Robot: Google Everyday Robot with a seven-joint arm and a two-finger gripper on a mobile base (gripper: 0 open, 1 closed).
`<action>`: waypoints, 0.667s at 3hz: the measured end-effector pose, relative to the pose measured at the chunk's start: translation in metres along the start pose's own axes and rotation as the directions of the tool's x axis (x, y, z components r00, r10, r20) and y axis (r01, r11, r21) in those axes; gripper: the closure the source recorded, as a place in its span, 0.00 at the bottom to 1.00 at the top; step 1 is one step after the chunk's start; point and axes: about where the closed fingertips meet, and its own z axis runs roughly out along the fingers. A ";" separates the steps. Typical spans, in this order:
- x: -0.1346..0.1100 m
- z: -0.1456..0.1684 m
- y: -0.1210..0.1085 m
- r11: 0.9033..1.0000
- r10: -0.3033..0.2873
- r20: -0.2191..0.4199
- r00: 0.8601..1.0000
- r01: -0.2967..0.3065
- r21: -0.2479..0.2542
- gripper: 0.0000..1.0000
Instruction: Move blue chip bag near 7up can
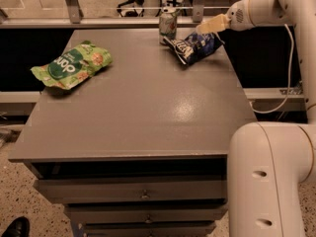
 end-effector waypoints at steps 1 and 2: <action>-0.003 -0.001 0.006 1.000 -0.003 0.017 1.000 0.003 -0.029 0.00; -0.012 -0.036 0.003 0.999 -0.013 0.090 0.996 0.016 -0.036 0.00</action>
Offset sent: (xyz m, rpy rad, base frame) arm -0.1028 -0.0403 0.0465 0.1320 -0.1819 0.0074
